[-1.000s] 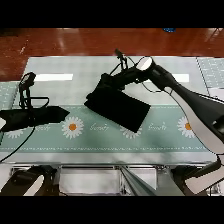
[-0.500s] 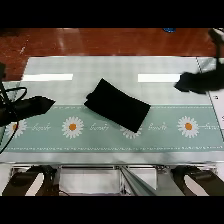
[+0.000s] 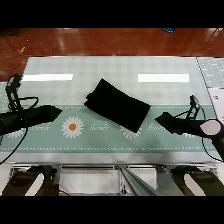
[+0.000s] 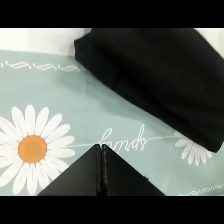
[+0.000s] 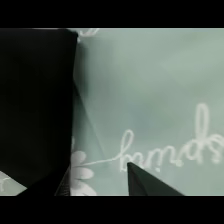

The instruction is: Fold the shirts.

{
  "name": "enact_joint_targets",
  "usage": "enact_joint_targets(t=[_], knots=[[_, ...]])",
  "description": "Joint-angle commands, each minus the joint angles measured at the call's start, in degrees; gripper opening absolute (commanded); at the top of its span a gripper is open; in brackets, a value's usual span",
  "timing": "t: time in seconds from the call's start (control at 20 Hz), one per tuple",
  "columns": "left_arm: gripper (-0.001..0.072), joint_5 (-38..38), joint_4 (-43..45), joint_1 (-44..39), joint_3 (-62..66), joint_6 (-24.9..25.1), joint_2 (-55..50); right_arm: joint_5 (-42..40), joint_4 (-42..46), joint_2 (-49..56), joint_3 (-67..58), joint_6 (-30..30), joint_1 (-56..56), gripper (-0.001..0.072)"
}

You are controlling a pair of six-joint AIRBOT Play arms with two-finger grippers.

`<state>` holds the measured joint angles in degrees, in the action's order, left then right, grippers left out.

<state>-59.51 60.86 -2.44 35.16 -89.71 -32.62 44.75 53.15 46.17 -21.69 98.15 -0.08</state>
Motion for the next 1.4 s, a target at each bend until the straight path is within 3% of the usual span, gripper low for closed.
enact_joint_targets(t=[0.0, 0.15, 0.35, 0.4, 0.5, 0.6, 0.7, 0.85, 0.95, 1.15, 1.35], knots=[[0.0019, 0.22, -0.09, -0.57, -2.56, 0.00, 0.04, -3.13, -22.64, 12.04, 1.79, -19.12, -0.11, 0.0412], [0.0019, 0.70, -0.24, -0.57, -2.99, 0.00, 0.02, -0.46, -34.25, 22.43, -2.10, -30.58, 1.11, 0.0412], [0.0019, 1.11, -0.33, -0.57, -2.99, 0.00, 0.02, 0.09, -34.84, 33.79, -10.64, -31.41, 6.91, 0.0386], [0.0019, 1.07, -0.31, -0.57, -2.99, 0.00, 0.02, 0.72, -34.77, 35.69, -13.38, -31.43, 8.50, 0.0305], [0.0019, 1.07, -0.31, -0.57, -2.99, 0.02, 0.02, 2.80, -34.60, 37.62, -19.41, -33.86, 10.69, 0.0042], [0.0019, 1.07, -0.31, -0.57, -2.99, 0.02, 0.02, 4.85, -34.10, 37.64, -26.25, -34.77, 11.72, 0.0031], [0.0019, 1.07, -0.31, -0.57, -2.99, 0.02, 0.02, 8.37, -30.16, 37.64, -35.67, -31.34, 11.74, 0.0031], [0.0019, 1.07, -0.37, -0.57, -2.99, 0.02, 0.02, 14.78, -17.62, 37.64, -51.36, -19.71, 11.67, 0.0031], [0.0019, 1.05, -0.39, -0.57, -2.99, 0.02, 0.02, 18.16, -12.15, 37.64, -61.77, -15.02, 10.51, 0.0030], [0.0019, 1.01, -0.44, -0.57, -2.99, 0.00, 0.02, 27.91, -5.68, 37.64, -78.31, -7.61, 2.82, 0.0030], [0.0019, 1.07, -0.46, -0.57, -2.99, -0.17, 0.02, 38.77, -5.57, 36.50, -87.08, -2.84, -8.28, 0.0030]])
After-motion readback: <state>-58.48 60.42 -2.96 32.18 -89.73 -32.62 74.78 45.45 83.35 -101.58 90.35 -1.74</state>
